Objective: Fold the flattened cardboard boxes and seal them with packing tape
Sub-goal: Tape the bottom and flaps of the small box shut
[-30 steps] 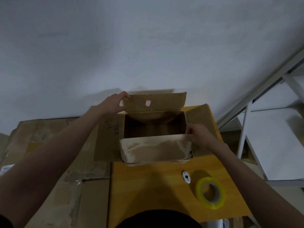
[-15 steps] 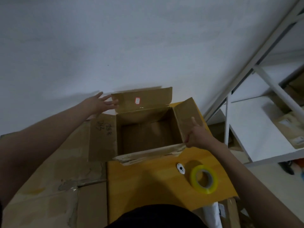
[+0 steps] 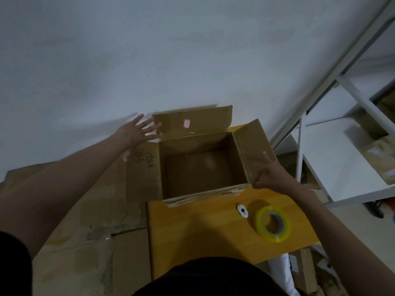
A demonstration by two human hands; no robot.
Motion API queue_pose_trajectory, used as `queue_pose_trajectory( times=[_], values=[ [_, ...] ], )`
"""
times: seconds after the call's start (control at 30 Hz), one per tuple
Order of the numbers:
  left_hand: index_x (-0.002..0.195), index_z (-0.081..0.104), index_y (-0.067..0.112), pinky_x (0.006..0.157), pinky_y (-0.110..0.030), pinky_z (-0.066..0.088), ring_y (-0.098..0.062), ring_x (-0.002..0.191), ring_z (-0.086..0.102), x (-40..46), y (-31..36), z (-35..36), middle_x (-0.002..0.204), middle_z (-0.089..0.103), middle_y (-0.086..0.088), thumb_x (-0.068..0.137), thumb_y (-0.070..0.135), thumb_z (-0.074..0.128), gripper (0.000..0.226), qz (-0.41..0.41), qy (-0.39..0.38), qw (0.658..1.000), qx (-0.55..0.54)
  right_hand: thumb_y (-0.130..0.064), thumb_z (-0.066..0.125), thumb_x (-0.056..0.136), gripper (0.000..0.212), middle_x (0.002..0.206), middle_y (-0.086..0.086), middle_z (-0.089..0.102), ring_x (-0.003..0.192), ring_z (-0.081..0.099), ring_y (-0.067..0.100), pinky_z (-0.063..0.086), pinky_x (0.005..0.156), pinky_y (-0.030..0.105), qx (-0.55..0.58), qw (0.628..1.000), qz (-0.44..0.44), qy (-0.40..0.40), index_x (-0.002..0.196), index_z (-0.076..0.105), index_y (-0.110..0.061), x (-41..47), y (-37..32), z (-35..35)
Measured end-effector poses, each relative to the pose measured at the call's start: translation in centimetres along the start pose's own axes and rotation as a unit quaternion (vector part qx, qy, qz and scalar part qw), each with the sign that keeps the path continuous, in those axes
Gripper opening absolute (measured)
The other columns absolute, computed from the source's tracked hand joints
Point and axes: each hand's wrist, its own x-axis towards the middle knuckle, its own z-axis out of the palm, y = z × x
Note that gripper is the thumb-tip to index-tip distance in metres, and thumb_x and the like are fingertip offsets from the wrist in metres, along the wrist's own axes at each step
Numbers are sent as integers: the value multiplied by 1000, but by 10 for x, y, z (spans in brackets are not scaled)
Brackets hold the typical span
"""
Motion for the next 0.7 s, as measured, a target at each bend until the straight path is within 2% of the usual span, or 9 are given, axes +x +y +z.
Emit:
queue_pose_trajectory(
  times=[0.13, 0.2, 0.3, 0.37, 0.47, 0.6, 0.63, 0.7],
  values=[
    [154, -21, 32, 121, -59, -2, -36, 150, -20, -4, 4, 8, 151, -41, -13, 64, 48, 88, 142, 4, 27, 998, 50, -15, 87, 71, 31, 166, 13, 8, 153, 4, 30, 23, 119, 50, 21, 1000, 14, 16, 65, 62, -33, -8, 1, 3],
    [154, -23, 30, 121, -59, -2, -36, 150, -21, -4, 7, 13, 150, -43, -14, 66, 44, 87, 142, 3, 39, 997, 60, -12, 87, 71, 32, 166, 12, 6, 153, 3, 33, 23, 119, 52, 26, 999, 17, 21, 66, 62, -32, -10, 2, 7],
    [147, -37, 26, 119, -59, -12, -38, 148, -25, -4, 8, 11, 155, -40, -16, 49, 63, 89, 163, 4, 36, 998, 58, -9, 86, 72, 34, 167, 10, 0, 152, 8, 36, 21, 120, 52, 15, 999, 28, 30, 68, 62, -32, -11, 4, 15],
    [147, -37, 26, 120, -58, -11, -39, 148, -24, -6, 4, 7, 158, -35, -14, 47, 73, 84, 164, 14, 34, 998, 55, -7, 85, 73, 34, 167, 8, -4, 152, 11, 36, 23, 119, 51, 4, 999, 27, 36, 69, 61, -31, -12, 6, 21],
    [145, -38, 29, 116, -55, -16, -38, 149, -20, -9, -12, -8, 163, -24, -10, 52, 84, 72, 154, 29, 46, 998, 34, -4, 82, 76, 32, 167, 5, -5, 152, 12, 34, 26, 117, 46, -1, 999, 13, 52, 71, 61, -28, -15, 9, 29],
    [156, -16, 34, 115, -48, -18, -30, 153, -10, -4, -25, -34, 167, 4, -4, 71, 94, 34, 115, 35, 104, 992, -56, -4, 81, 77, 31, 167, 3, -2, 146, 34, 30, 42, 93, 33, -1, 996, -21, 82, 70, 61, -27, -20, 10, 37],
    [157, -10, 35, 118, -47, -15, -29, 154, -7, -1, -22, -40, 166, 13, -3, 76, 92, 26, 105, 25, 117, 990, -80, -6, 82, 77, 33, 167, 3, -1, 145, 36, 30, 42, 92, 32, -1, 996, -29, 81, 69, 60, -29, -21, 11, 39],
    [159, 1, 32, 122, -48, -5, -29, 154, 1, 5, -7, -52, 162, 28, -4, 84, 86, 21, 95, -4, 135, 984, -114, -22, 87, 74, 31, 167, 4, -1, 148, 29, 30, 40, 101, 38, -6, 997, -34, 67, 69, 58, -33, -26, 14, 42]
  ],
)
